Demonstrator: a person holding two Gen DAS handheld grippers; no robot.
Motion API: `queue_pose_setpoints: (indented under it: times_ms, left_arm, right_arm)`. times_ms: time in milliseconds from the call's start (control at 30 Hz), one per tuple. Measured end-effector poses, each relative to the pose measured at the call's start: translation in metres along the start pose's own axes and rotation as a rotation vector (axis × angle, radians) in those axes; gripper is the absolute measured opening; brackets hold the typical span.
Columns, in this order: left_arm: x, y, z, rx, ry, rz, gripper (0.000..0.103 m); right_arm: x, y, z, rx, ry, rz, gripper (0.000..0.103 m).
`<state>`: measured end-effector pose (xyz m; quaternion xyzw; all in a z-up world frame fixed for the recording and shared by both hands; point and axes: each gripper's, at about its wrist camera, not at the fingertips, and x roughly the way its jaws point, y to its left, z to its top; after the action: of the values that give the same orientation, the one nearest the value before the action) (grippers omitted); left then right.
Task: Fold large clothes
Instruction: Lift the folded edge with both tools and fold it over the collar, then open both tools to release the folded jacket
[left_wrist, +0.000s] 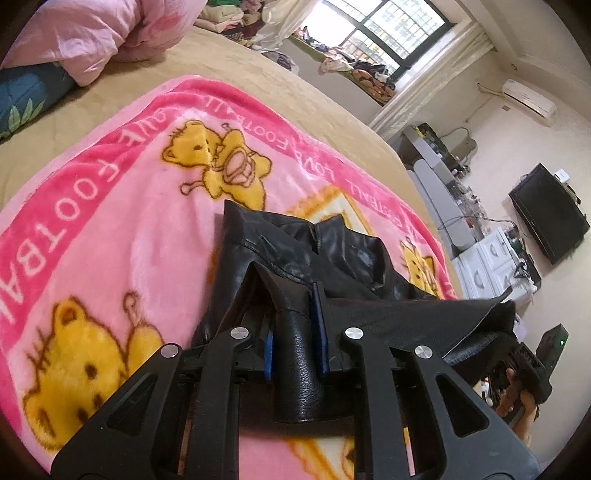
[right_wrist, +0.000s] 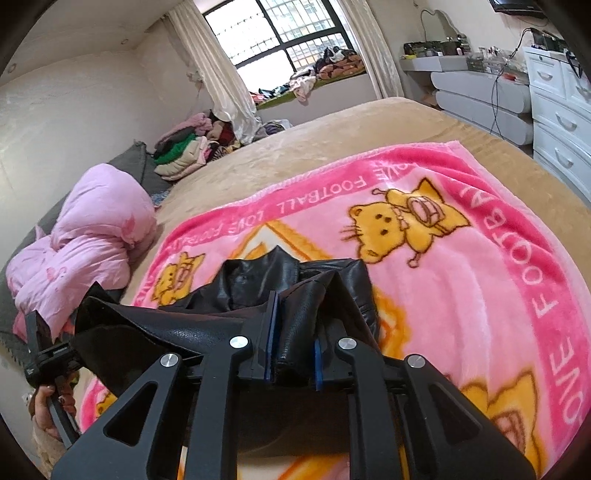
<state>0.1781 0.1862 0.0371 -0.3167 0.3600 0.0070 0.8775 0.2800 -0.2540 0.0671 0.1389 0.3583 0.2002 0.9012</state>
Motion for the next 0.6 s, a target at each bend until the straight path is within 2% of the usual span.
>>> queue_pose_setpoints:
  times_ms: [233,433,533,600]
  left_arm:
    - [0.024,0.007,0.006,-0.01,0.015,0.011,0.01]
    - [0.034,0.009,0.007,-0.003,0.014,-0.007,0.012]
    - [0.039,0.01,0.01,-0.004,0.017,-0.02,0.014]
    - [0.041,0.01,0.012,-0.006,0.018,-0.033,0.018]
  right_arm:
    - [0.031,-0.008,0.002,-0.014,0.044,-0.043,0.014]
    - [0.053,-0.013,0.004,-0.012,0.078,-0.061,0.017]
    - [0.062,-0.018,0.004,0.004,0.091,-0.056,0.021]
    - [0.065,-0.021,0.004,0.024,0.091,-0.039,0.029]
